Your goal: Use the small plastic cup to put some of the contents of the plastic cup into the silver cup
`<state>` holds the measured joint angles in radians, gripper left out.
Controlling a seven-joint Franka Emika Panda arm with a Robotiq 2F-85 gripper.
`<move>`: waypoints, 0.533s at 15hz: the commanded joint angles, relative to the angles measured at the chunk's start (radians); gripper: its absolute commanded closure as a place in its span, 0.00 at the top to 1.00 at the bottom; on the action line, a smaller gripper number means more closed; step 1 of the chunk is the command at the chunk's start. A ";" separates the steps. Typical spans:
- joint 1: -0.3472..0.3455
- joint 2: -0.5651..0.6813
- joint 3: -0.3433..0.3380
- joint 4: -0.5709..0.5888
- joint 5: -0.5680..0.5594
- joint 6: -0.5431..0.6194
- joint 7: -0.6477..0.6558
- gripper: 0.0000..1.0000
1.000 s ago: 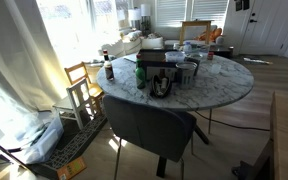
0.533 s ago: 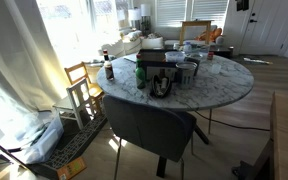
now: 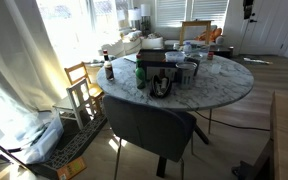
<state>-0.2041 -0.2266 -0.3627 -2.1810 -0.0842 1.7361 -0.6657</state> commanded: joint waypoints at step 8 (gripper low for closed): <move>-0.134 0.201 -0.252 -0.104 0.532 0.154 -0.531 1.00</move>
<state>-0.3033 -0.1534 -0.5609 -2.3329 0.2772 1.9289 -1.0379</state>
